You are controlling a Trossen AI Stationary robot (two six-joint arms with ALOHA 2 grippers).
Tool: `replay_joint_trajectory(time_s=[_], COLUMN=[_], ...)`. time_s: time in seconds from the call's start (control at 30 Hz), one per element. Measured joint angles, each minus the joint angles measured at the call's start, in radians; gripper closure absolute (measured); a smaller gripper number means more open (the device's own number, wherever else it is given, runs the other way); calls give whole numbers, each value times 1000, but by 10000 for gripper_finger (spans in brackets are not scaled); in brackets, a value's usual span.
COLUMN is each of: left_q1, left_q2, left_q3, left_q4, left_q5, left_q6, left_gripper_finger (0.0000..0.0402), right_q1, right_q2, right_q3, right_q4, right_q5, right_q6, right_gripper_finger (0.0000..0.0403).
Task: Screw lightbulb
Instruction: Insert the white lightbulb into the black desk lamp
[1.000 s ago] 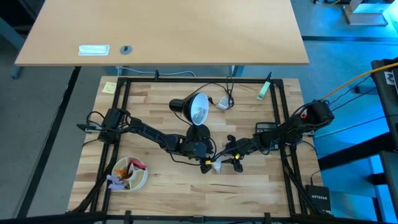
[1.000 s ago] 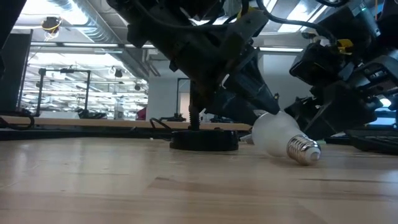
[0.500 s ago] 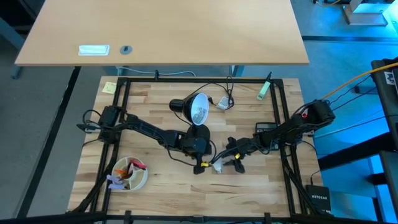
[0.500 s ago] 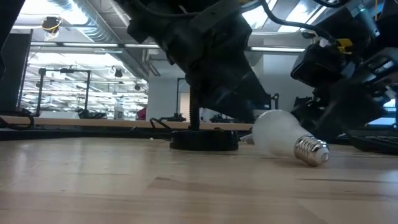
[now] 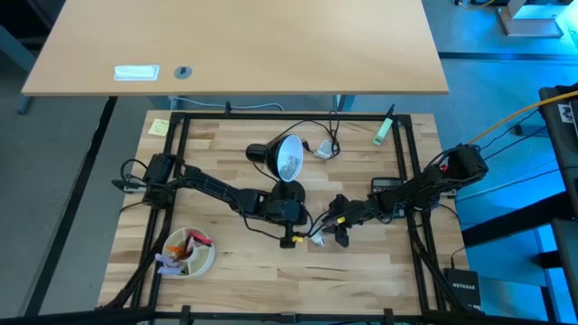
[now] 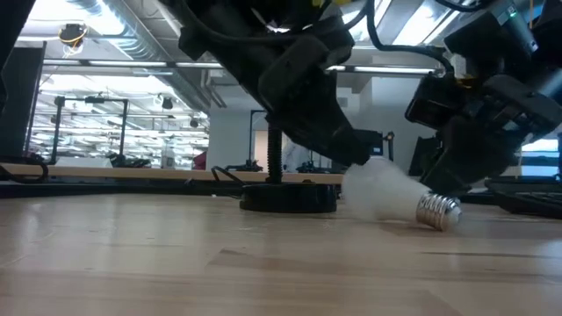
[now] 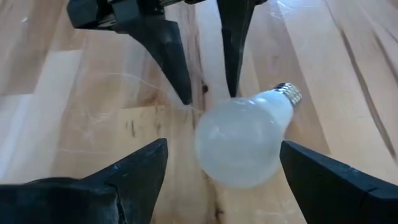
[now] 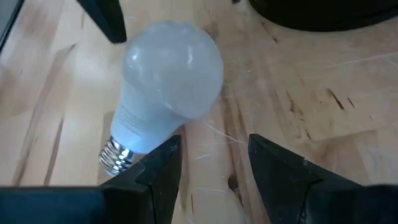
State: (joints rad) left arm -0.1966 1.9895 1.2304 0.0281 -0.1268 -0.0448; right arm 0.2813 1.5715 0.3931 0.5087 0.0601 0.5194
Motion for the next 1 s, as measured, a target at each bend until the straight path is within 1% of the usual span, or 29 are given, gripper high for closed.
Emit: replay_joint_trajectory(time_s=[0.07, 0.17, 0.37, 0.5, 0.63, 0.8, 1.0], left_q1=[-4, -20, -51, -59, -61, -60, -40], left_q2=[10, 31, 35, 40, 59, 64, 64], left_q3=[-1, 0, 0, 0, -1, -1, -1], left_q4=[3, 17, 24, 21, 35, 97, 107], left_q5=[7, 13, 9, 6, 8, 8, 68], left_q6=[-24, -34, -44, -50, -49, -83, -121], left_gripper_finger=[101, 101, 101, 101, 101, 101, 87], right_q1=[0, 0, 0, 0, 0, 0, 0], right_q2=[0, 14, 63, 100, 117, 89, 78], right_q3=[0, 0, 22, 62, 80, 80, 80], right_q4=[16, 63, 89, 92, 80, 20, -9], right_q5=[8, 57, 71, 48, -21, -26, -25], right_q6=[0, -12, -52, -58, -82, -83, -99], right_gripper_finger=[214, 214, 214, 214, 214, 214, 214])
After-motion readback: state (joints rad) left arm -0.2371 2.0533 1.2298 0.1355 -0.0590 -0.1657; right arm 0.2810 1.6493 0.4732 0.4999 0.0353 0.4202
